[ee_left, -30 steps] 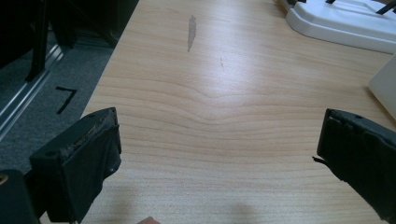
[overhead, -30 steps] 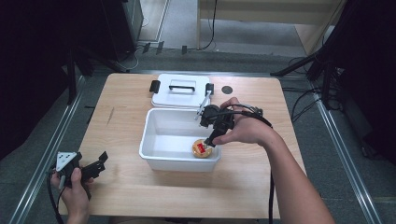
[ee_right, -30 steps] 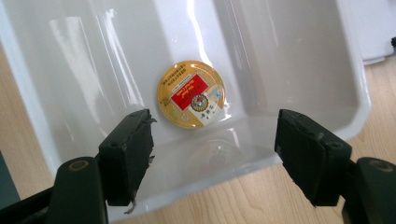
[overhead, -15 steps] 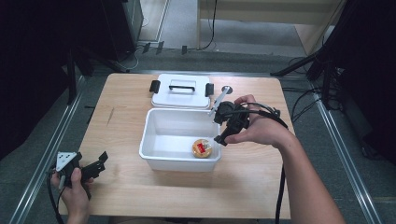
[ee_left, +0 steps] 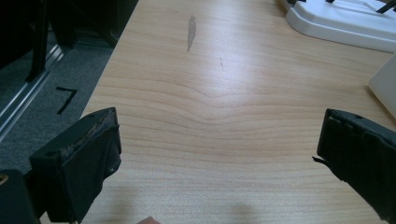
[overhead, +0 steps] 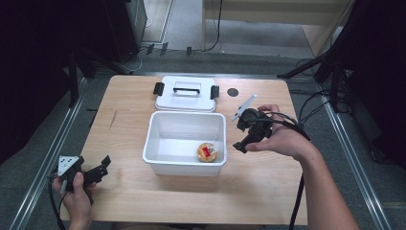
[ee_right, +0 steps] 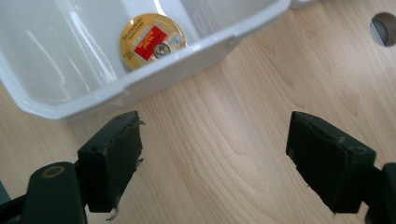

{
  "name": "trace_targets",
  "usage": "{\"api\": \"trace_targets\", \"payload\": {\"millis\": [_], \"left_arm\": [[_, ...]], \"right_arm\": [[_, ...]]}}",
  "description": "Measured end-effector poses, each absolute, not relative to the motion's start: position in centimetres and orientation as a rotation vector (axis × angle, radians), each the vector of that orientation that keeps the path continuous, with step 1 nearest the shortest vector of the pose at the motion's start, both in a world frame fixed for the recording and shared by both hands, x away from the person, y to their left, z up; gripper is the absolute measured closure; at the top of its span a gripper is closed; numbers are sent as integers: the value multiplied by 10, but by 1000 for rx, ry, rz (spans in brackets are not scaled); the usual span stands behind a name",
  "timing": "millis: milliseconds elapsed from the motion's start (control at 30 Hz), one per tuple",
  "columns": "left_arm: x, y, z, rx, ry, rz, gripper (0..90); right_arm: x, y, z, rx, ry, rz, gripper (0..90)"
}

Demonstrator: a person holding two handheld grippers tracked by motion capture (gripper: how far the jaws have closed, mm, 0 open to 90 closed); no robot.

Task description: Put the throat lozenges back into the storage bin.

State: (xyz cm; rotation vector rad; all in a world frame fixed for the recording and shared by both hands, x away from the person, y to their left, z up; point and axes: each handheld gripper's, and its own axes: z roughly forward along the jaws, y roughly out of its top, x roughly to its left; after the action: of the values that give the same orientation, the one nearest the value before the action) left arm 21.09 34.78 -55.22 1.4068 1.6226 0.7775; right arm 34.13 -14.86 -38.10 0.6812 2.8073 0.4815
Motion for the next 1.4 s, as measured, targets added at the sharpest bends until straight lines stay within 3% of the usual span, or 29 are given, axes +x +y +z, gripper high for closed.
{"api": "trace_targets", "payload": {"millis": [567,700,867,1400], "left_arm": [[211,348,-552,1406,1624,780,2],[211,348,-552,1401,1625,778,2],[211,348,-552,1404,1625,781,2],[210,347,-552,1406,1615,782,2]], "right_arm": [[340,-206,-416,913,2687,563,131],[338,-219,-429,980,2607,603,115],[332,-238,-457,1088,2513,674,29],[299,-300,-514,1348,2142,982,9]]}}
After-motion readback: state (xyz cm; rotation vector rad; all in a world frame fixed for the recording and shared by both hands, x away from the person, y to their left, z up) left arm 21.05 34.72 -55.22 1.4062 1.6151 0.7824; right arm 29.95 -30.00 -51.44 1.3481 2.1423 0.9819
